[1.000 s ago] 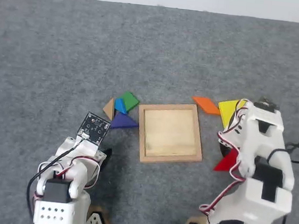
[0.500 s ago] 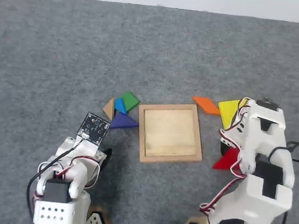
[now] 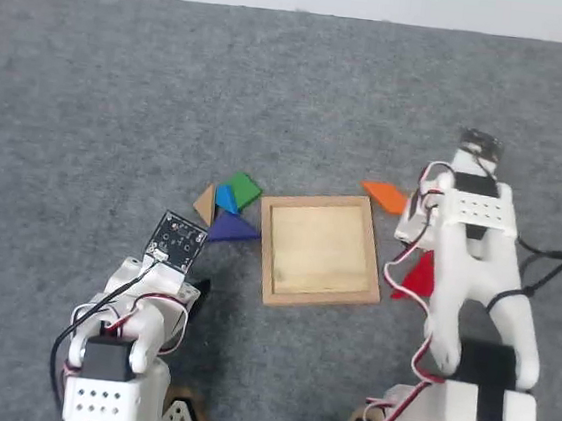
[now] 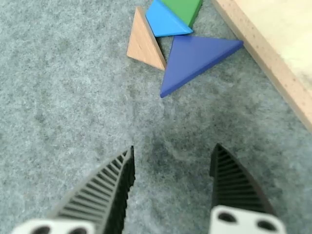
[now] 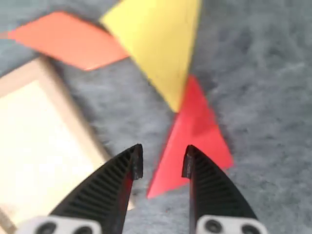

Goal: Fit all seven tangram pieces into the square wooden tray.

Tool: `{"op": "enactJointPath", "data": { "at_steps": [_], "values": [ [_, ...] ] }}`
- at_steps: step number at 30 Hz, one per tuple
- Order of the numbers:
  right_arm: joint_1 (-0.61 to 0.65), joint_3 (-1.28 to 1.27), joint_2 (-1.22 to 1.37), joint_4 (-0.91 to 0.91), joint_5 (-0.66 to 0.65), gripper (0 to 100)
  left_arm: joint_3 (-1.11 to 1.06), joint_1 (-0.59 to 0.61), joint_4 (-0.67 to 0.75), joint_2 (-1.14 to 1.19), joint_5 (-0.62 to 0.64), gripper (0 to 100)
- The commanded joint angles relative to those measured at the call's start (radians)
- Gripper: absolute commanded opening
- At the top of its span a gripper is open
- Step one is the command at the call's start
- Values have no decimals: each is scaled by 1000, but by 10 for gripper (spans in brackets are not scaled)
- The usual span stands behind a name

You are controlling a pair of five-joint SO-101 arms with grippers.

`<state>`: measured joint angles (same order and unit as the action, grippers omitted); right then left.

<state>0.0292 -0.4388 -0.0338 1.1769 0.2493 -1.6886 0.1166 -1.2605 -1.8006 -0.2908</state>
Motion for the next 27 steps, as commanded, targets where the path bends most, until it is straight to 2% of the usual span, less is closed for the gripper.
{"op": "enactJointPath", "data": {
  "at_steps": [1,4,6,8,10,17,23,27],
  "values": [
    [44,17,-64,16,-15,133,5,-3,-9,-21,8,245],
    [1,17,-68,41,-12,165,5,-3,-9,-21,8,245],
    [-50,17,-67,48,-8,243,5,-3,-9,-21,8,245],
    [-102,5,-59,53,57,321,5,-3,-9,-21,8,245],
    [-130,-28,-59,42,86,354,5,-3,-9,-21,8,245],
    [-62,-163,-59,-134,-3,296,5,-3,-9,-21,8,245],
    [-58,-173,-59,-148,5,296,5,-3,-9,-21,8,245],
    [-62,-207,-59,-200,68,296,5,-3,-9,-21,8,245]
  ]
}}
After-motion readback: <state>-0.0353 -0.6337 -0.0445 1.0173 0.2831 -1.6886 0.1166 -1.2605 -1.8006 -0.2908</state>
